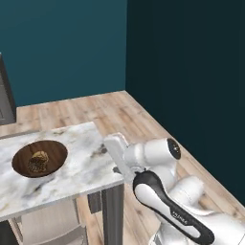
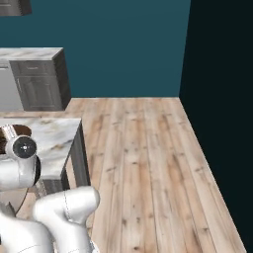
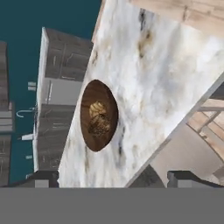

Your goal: Pick up the heated bread from the toaster oven and place it in the bowl. Then move the bread bowl to the dining counter.

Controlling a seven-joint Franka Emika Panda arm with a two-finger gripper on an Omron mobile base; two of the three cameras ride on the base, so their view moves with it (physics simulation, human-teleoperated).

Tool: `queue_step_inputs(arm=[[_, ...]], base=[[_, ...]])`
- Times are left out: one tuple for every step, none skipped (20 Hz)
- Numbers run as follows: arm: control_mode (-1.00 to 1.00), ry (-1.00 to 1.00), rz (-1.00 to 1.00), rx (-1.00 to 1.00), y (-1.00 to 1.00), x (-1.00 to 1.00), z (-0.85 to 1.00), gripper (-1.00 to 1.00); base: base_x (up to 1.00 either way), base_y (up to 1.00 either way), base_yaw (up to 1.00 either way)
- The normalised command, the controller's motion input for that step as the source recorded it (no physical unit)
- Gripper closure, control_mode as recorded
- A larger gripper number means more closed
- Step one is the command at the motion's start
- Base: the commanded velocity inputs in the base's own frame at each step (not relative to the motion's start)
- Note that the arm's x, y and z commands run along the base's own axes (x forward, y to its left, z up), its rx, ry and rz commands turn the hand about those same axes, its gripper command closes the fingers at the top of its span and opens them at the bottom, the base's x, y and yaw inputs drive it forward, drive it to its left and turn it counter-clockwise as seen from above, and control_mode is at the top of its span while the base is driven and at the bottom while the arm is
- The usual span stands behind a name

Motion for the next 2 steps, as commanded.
queue_step_inputs(arm=[[-1.0, 0.0, 0.0, -0.02, 0.0, 0.0, 0.0, -1.0], [-1.0, 0.0, 0.0, 0.0, 0.0, 0.0, 0.0, -1.0]], base=[[0.0, 0.0, 0.0], [0.0, 0.0, 0.0]])
